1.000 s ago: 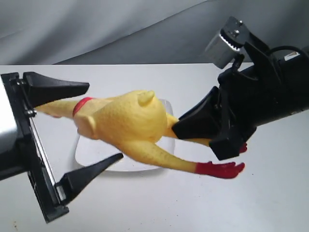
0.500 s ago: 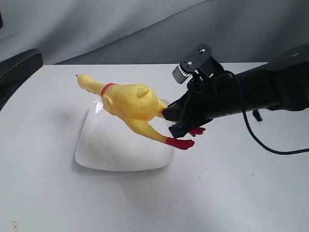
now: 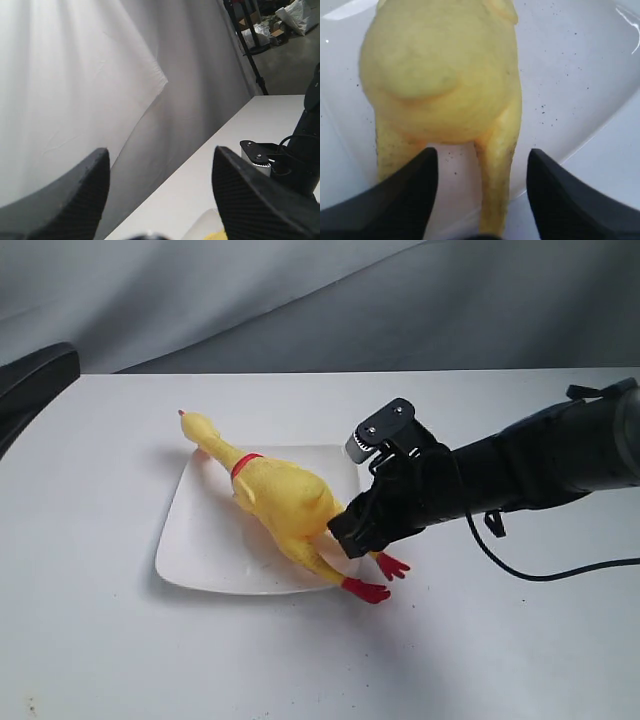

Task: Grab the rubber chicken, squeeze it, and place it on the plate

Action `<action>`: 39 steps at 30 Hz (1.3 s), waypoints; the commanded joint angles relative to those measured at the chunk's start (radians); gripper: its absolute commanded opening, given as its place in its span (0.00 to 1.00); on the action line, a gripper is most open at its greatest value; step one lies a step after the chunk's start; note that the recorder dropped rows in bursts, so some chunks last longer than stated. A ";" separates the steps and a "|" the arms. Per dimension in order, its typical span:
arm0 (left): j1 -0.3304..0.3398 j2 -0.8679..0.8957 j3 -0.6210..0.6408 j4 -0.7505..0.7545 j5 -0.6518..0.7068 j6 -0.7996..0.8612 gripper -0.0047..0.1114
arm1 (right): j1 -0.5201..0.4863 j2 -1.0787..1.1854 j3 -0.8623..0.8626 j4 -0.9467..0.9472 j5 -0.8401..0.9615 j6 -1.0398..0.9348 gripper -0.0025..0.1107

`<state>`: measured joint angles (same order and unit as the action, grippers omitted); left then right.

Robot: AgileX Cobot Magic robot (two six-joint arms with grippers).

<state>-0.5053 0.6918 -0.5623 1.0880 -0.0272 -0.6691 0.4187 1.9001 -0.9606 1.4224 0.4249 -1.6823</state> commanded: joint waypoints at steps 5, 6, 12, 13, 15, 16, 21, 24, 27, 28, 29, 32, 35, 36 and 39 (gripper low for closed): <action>-0.007 -0.098 -0.007 -0.005 0.011 -0.114 0.03 | 0.001 -0.144 -0.002 -0.468 -0.015 0.455 0.21; -0.007 -0.122 -0.007 -0.005 0.011 -0.114 0.04 | 0.001 -0.183 -0.002 -0.516 0.011 0.486 0.14; -0.007 -0.327 -0.007 -0.005 0.008 -0.162 0.04 | 0.001 -0.450 -0.002 -0.548 0.070 0.500 0.02; -0.007 -0.361 -0.007 -0.005 0.011 -0.190 0.04 | 0.001 -0.503 -0.002 -0.541 0.057 0.500 0.02; -0.007 -0.417 -0.002 -0.005 0.011 -0.222 0.04 | 0.001 -0.609 -0.002 -0.531 0.033 0.500 0.02; -0.007 -0.445 0.004 -0.005 0.011 -0.229 0.04 | 0.003 -0.662 -0.002 -0.529 0.026 0.500 0.02; -0.007 -0.550 0.083 -0.005 0.055 -0.229 0.04 | 0.072 -0.909 -0.002 -0.529 -0.023 0.494 0.02; -0.007 -0.601 0.136 -0.005 0.099 -0.229 0.04 | 0.128 -1.059 0.003 -0.525 -0.040 0.494 0.02; -0.007 -0.642 0.172 -0.011 0.106 -0.229 0.04 | 0.162 -1.188 0.039 -0.525 -0.088 0.494 0.02; -0.007 -0.651 0.181 -0.023 0.106 -0.229 0.04 | 0.164 -1.234 0.057 -0.525 -0.105 0.494 0.02; -0.007 -0.662 0.187 -0.038 0.106 -0.229 0.04 | 0.164 -1.280 0.083 -0.525 -0.127 0.494 0.02; -0.007 -0.684 0.190 -0.044 0.106 -0.229 0.04 | 0.164 -1.413 0.177 -0.525 -0.209 0.494 0.02; -0.007 -0.692 0.190 -0.044 0.104 -0.229 0.04 | 0.164 -1.542 0.286 -0.521 -0.306 0.494 0.02; -0.007 -0.692 0.190 -0.044 0.104 -0.227 0.04 | 0.164 -1.586 0.321 -0.521 -0.345 0.494 0.02; -0.007 -0.692 0.190 -0.044 0.104 -0.227 0.04 | 0.164 -1.709 0.401 -0.495 -0.419 0.494 0.02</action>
<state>-0.5053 0.0040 -0.3772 1.0550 0.0688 -0.8873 0.5785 0.2808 -0.6258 0.8997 0.0793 -1.1856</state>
